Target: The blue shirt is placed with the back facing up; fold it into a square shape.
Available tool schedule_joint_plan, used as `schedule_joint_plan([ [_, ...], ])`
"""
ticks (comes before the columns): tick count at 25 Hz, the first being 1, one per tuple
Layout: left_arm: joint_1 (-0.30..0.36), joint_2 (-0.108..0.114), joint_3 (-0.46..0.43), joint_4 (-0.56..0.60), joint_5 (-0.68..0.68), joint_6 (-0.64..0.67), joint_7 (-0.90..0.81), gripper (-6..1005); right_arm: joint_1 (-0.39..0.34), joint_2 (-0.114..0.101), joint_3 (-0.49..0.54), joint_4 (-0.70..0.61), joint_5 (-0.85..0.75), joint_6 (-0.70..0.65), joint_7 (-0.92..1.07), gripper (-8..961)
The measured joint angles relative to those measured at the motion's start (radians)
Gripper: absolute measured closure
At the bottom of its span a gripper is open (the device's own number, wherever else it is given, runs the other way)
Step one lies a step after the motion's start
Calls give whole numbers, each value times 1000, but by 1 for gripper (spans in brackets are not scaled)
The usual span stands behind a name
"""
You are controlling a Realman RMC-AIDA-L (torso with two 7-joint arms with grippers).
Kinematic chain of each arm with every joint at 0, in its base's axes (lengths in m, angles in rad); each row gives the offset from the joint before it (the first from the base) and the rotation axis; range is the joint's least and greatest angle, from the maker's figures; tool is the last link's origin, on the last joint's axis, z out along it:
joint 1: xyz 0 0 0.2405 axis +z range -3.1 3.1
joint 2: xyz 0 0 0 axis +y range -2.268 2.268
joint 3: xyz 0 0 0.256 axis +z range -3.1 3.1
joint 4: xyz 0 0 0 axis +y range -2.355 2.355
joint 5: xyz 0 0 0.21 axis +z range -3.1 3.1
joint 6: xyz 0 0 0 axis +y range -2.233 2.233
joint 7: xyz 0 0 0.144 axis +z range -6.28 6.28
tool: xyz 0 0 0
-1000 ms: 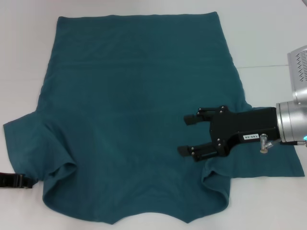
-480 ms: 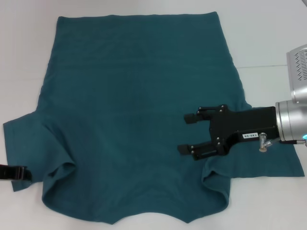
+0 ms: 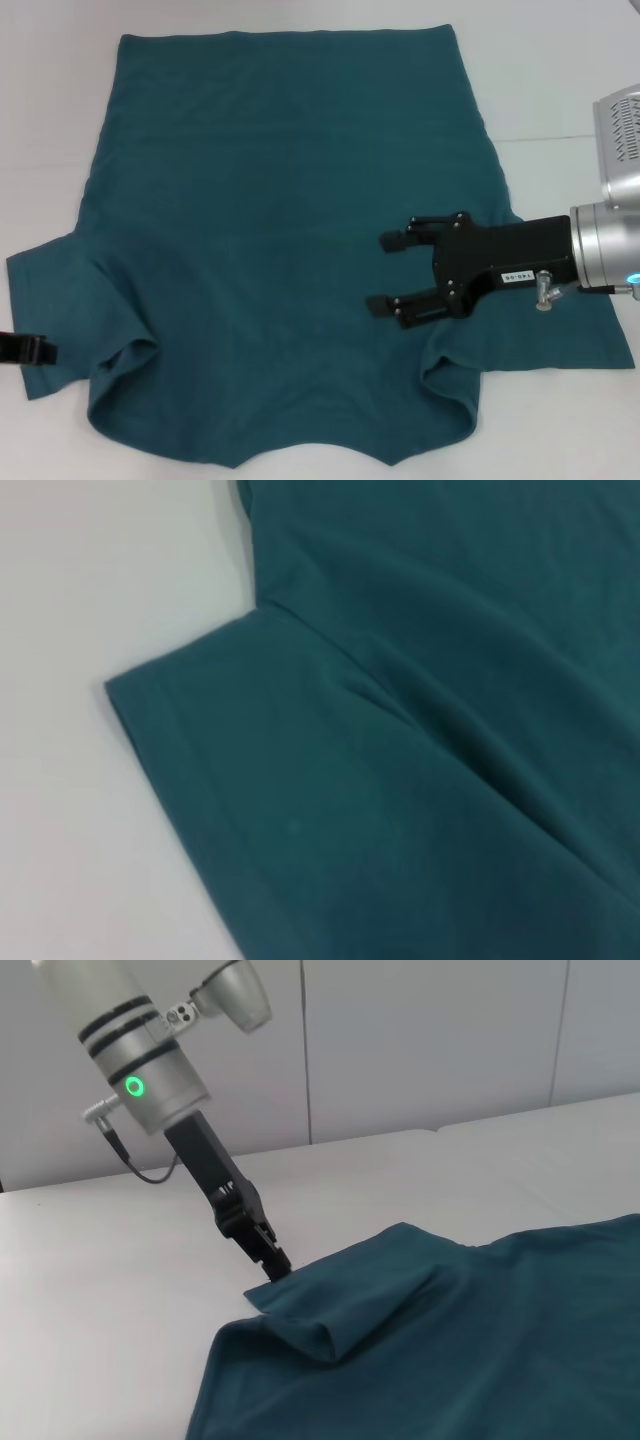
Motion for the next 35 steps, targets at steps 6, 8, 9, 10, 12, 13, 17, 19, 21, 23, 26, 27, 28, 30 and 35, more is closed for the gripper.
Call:
schedule_joint_plan([
  [6, 18, -3, 1, 35, 18, 6, -49, 883, 3, 0, -2, 0, 0, 18, -4, 37],
  [8, 16, -5, 9, 32, 38, 4, -66, 880, 5, 0, -3, 1, 0, 20, -4, 37],
  [9, 16, -7, 18, 29, 46, 2, -76, 842, 5, 0, -3, 1, 0, 20, -4, 37],
  [10, 17, -7, 32, 28, 50, -2, -88, 804, 6, 0, -3, 1, 0, 20, -5, 37],
  [12, 19, -8, 56, 26, 55, -8, -111, 727, 7, 0, -3, 1, 0, 21, -6, 38],
  [13, 20, -8, 66, 24, 59, -12, -121, 689, 8, 0, -3, 1, 0, 23, -7, 38],
  [17, 27, -11, 83, 15, 65, -35, -148, 606, 9, 0, -3, 3, 0, 25, -8, 37],
  [19, 37, -12, 87, 15, 61, -51, -160, 565, 10, 0, -3, 3, 0, 26, -8, 37],
  [21, 49, -14, 88, 17, 53, -66, -168, 524, 9, 0, -3, 3, 0, 28, -8, 37],
  [23, 60, -14, 88, 19, 41, -77, -175, 483, 7, 0, -3, 3, 0, 30, -8, 38],
  [26, 88, -15, 83, 18, -13, -97, -180, 399, 7, 0, -3, 3, 0, 32, -8, 38],
  [27, 99, -16, 82, 20, -37, -103, -180, 368, 8, 0, -3, 3, 0, 33, -8, 38],
  [28, 114, -16, 78, 26, -68, -108, -179, 368, 8, 0, -3, 3, 0, 33, -9, 38],
  [30, 142, -15, 64, 36, -136, -112, -172, 368, 10, 0, -3, 3, 0, 33, -10, 38],
  [35, 168, -14, 33, 33, -190, -95, -157, 368, 17, 0, -3, 3, 0, 38, -12, 38],
])
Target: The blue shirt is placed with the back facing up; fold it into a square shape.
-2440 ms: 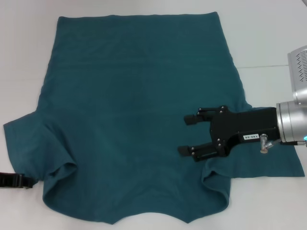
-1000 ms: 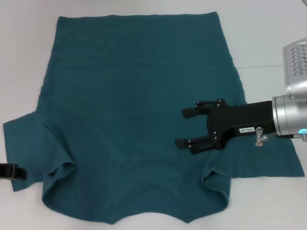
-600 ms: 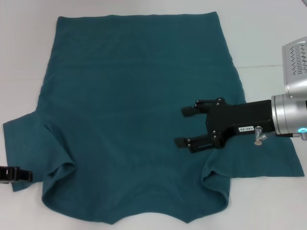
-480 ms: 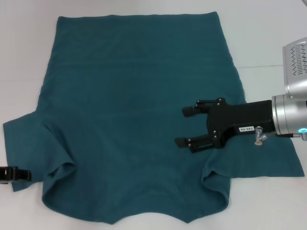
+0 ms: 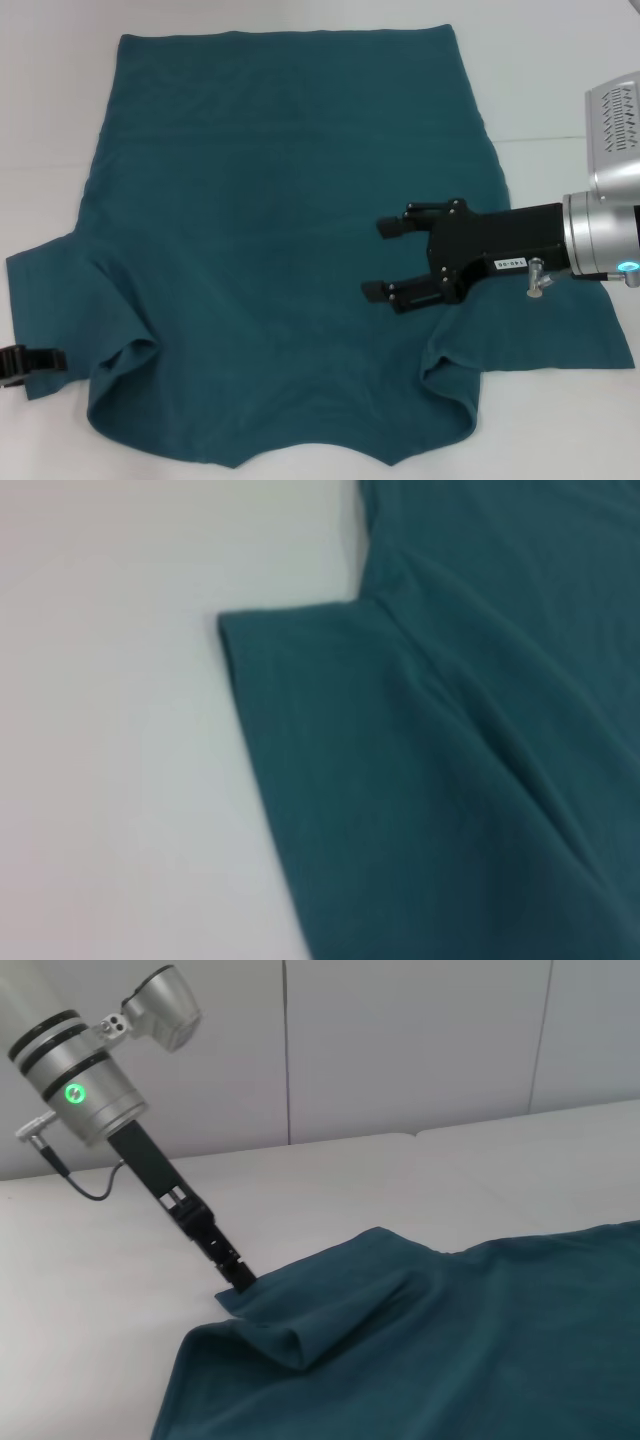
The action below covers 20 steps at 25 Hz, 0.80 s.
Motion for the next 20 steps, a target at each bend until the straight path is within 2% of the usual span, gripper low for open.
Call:
schedule_joint_plan([
  [8, 20, 0, -13, 6, -3, 5, 2, 368, 2, 1, -14, 0, 0, 11, 0, 37],
  [20, 13, 0, -9, -4, -20, 19, 3, 368, 2, 1, -31, 2, 2, 2, 3, 37],
])
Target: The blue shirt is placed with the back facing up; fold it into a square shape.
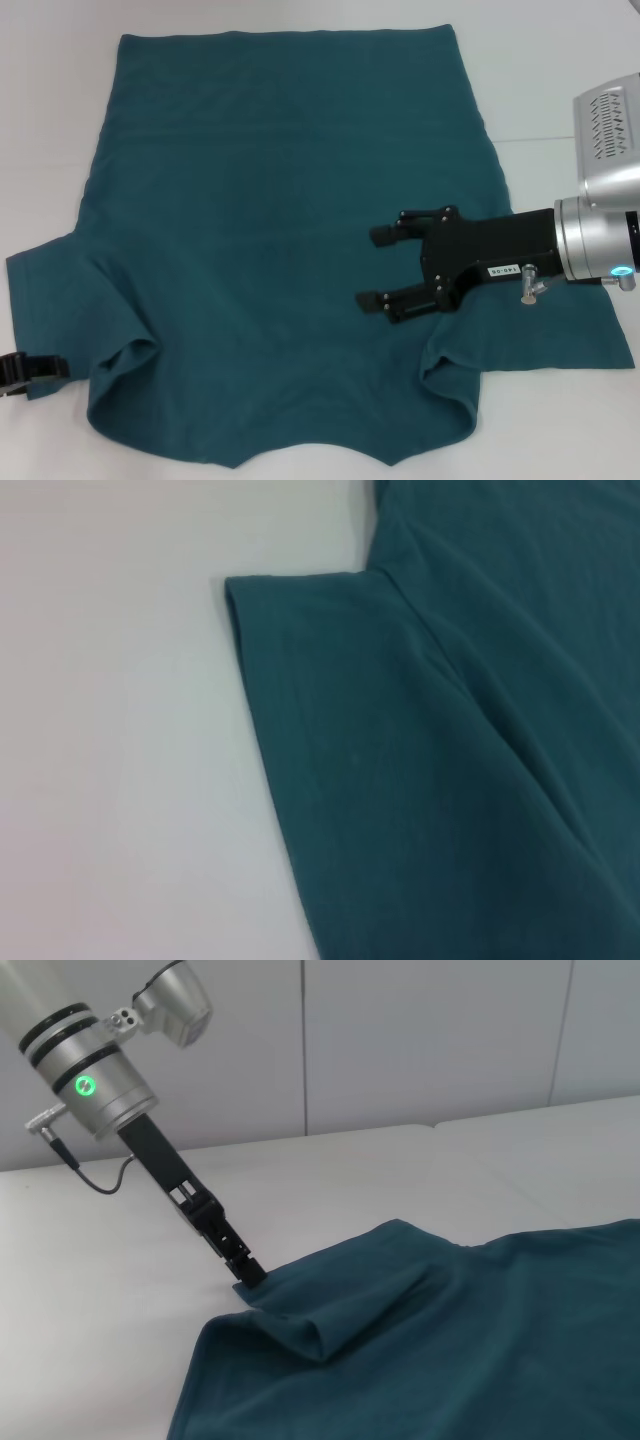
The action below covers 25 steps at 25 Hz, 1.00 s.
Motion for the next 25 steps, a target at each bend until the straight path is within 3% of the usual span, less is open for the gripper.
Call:
schedule_joint_plan([
  [25, -5, 0, 7, -26, 12, -36, 22, 369, -5, -1, -5, -2, 0, -1, 5, 37],
])
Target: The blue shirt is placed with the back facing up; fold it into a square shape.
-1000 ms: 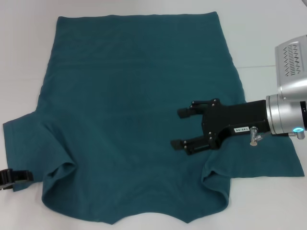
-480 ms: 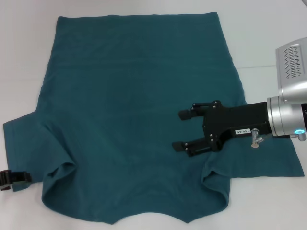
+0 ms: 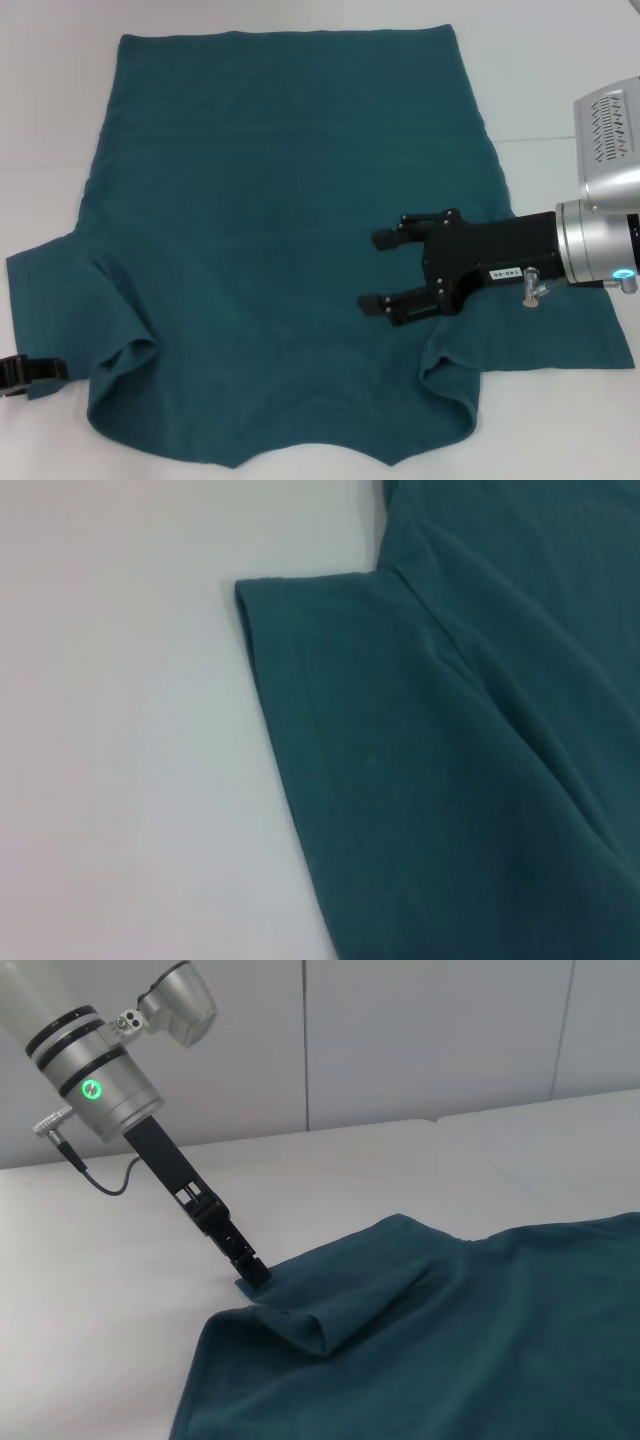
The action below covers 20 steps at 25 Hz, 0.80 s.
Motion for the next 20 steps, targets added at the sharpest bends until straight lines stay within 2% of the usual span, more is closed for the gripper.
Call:
schedule_joint_plan([
  [20, -7, 3, 6, -7, 15, -12, 0, 369, 5, 2, 0, 0, 0, 1, 1, 37],
])
